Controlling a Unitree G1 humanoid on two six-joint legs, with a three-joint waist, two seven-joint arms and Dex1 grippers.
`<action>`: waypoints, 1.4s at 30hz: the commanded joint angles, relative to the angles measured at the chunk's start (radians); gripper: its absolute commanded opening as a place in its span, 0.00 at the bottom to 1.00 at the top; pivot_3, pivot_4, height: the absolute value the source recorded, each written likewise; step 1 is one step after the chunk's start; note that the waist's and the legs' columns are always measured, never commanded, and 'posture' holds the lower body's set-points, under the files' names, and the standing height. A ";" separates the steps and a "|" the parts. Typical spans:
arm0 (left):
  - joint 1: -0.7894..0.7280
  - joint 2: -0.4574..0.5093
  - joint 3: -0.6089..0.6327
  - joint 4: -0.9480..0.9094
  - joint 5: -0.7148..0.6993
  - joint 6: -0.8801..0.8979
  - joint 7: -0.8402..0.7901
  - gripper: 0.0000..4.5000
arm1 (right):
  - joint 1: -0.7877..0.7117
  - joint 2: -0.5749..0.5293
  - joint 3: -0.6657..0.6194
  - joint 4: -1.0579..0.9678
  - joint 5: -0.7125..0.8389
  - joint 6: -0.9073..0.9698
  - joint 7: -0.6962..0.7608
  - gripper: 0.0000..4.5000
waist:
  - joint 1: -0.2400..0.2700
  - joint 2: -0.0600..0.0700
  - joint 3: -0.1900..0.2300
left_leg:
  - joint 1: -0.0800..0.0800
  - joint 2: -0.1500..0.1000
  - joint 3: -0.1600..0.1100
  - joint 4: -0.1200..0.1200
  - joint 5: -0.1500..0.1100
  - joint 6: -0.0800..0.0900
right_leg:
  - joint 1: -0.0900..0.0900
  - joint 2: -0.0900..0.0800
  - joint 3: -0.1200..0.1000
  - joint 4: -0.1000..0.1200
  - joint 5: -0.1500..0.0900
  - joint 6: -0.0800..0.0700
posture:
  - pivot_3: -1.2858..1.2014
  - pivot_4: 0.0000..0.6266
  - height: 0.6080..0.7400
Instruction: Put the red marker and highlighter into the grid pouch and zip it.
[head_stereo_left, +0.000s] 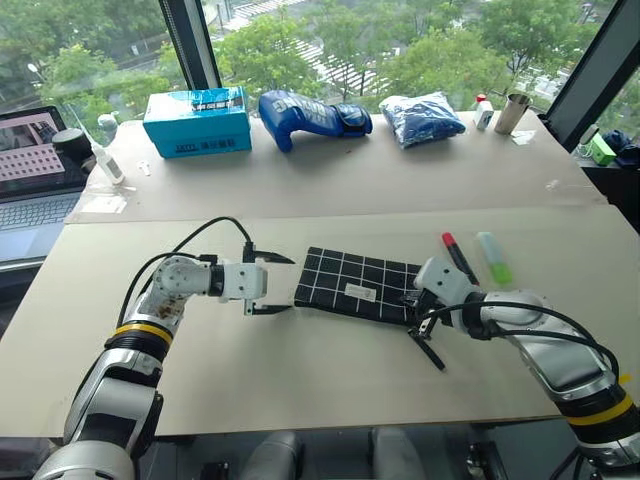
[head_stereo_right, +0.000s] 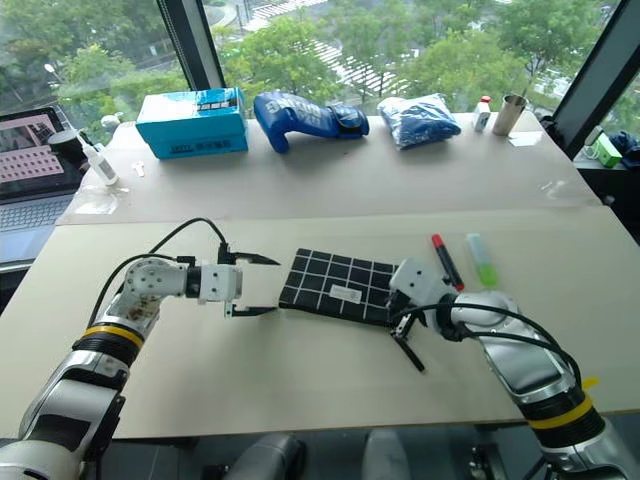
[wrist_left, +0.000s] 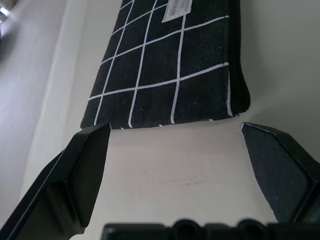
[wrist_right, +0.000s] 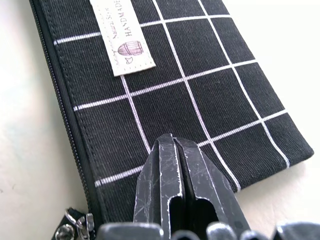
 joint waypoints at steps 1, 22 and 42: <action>-0.042 -0.019 -0.035 0.120 0.083 -0.099 0.084 1.00 | -0.001 0.006 -0.016 -0.014 -0.011 -0.002 -0.003 0.02 | 0.002 0.000 0.000 | 0.000 0.000 0.000 0.000 0.000 0.000 | 0.000 0.000 0.000 0.000 0.000 0.000 | 0.52 0.24 1.00; -0.075 -0.105 -0.017 0.273 -0.026 -0.241 -0.006 0.15 | 0.040 0.002 -0.042 -0.045 -0.014 0.024 -0.013 0.00 | 0.000 0.000 0.000 | -0.002 -0.001 0.000 0.004 -0.001 0.002 | 0.000 0.000 0.000 0.000 0.002 0.002 | 0.52 0.24 1.00; 0.034 -0.106 0.071 0.098 -0.180 0.018 -0.057 0.00 | 0.019 0.094 -0.575 -0.107 0.287 0.162 -0.107 0.78 | -0.012 0.000 0.000 | -0.003 0.000 -0.001 0.003 -0.002 0.003 | -0.002 0.000 0.000 0.001 0.003 0.002 | 0.52 0.24 1.00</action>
